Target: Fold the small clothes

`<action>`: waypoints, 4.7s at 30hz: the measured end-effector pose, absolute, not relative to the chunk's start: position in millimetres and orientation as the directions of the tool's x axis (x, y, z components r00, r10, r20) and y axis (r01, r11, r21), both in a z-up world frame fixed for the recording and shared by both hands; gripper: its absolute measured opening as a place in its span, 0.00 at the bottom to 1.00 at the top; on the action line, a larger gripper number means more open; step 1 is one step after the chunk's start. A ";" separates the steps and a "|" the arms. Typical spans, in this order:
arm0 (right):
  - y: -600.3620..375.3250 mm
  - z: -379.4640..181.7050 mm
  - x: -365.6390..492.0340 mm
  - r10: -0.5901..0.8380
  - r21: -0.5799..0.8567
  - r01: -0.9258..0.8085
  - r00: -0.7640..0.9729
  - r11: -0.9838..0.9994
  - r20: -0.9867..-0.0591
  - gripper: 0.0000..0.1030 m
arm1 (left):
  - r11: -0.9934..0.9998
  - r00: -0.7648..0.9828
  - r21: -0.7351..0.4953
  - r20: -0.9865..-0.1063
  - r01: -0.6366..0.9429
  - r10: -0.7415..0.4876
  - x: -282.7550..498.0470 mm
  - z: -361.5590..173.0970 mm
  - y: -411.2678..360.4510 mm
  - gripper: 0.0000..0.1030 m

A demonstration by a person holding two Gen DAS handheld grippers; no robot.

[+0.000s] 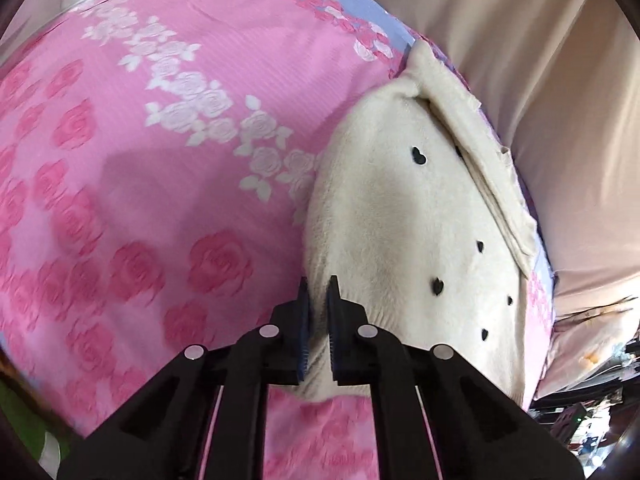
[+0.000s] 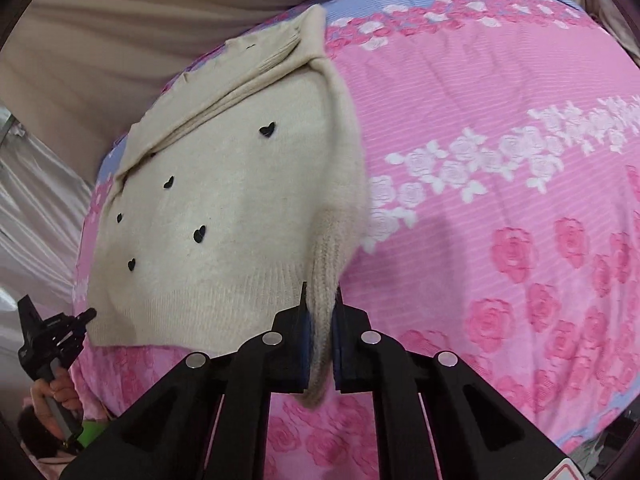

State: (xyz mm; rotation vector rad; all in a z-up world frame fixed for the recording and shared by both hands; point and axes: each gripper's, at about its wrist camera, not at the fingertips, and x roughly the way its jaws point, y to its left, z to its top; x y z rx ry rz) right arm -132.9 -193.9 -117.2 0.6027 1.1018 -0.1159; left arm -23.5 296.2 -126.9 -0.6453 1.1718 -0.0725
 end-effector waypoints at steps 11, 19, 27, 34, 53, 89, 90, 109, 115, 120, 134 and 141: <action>-188.8 -115.0 -202.4 0.265 0.370 0.279 0.349 0.886 -0.899 0.06 | 0.831 0.310 -0.505 -0.849 -0.236 -0.428 -102.5 -114.2 284.5 0.00; -192.4 -120.7 -184.1 0.306 0.412 0.255 0.369 0.875 -0.878 0.09 | 0.824 0.377 -0.461 -0.864 -0.329 -0.333 -78.4 -120.7 288.6 0.75; -190.0 -156.4 -164.0 0.341 0.422 0.308 0.285 0.852 -0.896 0.19 | 0.817 0.374 -0.516 -0.833 -0.257 -0.408 -23.2 -148.4 265.5 0.42; -189.5 -158.6 -161.5 0.375 0.470 0.317 0.315 0.824 -0.872 0.07 | 0.789 0.353 -0.564 -0.810 -0.245 -0.469 -24.6 -139.2 275.6 0.06; -224.2 -134.8 -272.3 0.444 0.427 0.231 -0.026 0.874 -0.895 0.06 | 0.853 0.080 -0.452 -0.891 -0.260 -0.447 -127.6 -75.6 293.3 0.04; -305.1 -70.2 23.5 0.072 0.370 0.357 0.630 0.858 -0.774 0.73 | 0.931 0.599 -0.362 -0.738 0.037 -0.311 180.8 -56.0 187.6 0.91; -301.1 -75.2 20.4 0.068 0.355 0.357 0.615 0.864 -0.786 0.73 | 0.940 0.585 -0.338 -0.752 0.050 -0.302 172.4 -60.1 185.2 0.91; -297.1 -147.5 82.3 0.130 0.318 0.374 0.450 0.871 -0.883 0.17 | 0.985 0.490 -0.175 -0.858 0.001 -0.153 225.6 -129.4 166.2 0.10; -287.9 -90.0 44.5 0.014 0.310 0.402 0.593 0.861 -0.805 0.40 | 0.978 0.511 -0.202 -0.846 -0.046 -0.151 212.4 -119.4 174.6 0.49; -210.8 -83.7 52.5 0.245 0.380 0.141 0.556 0.914 -0.794 0.15 | 0.940 0.537 -0.333 -0.781 0.075 -0.319 169.7 -89.9 155.9 0.49; -257.9 -120.8 57.5 0.106 0.309 0.327 0.512 0.893 -0.852 0.10 | 0.963 0.471 -0.261 -0.843 0.063 -0.260 155.7 -142.3 127.4 0.60; -175.6 -150.6 92.0 0.175 0.247 0.113 0.438 0.962 -0.882 0.00 | 0.987 0.450 -0.147 -0.878 0.065 -0.160 185.0 -165.6 109.3 0.69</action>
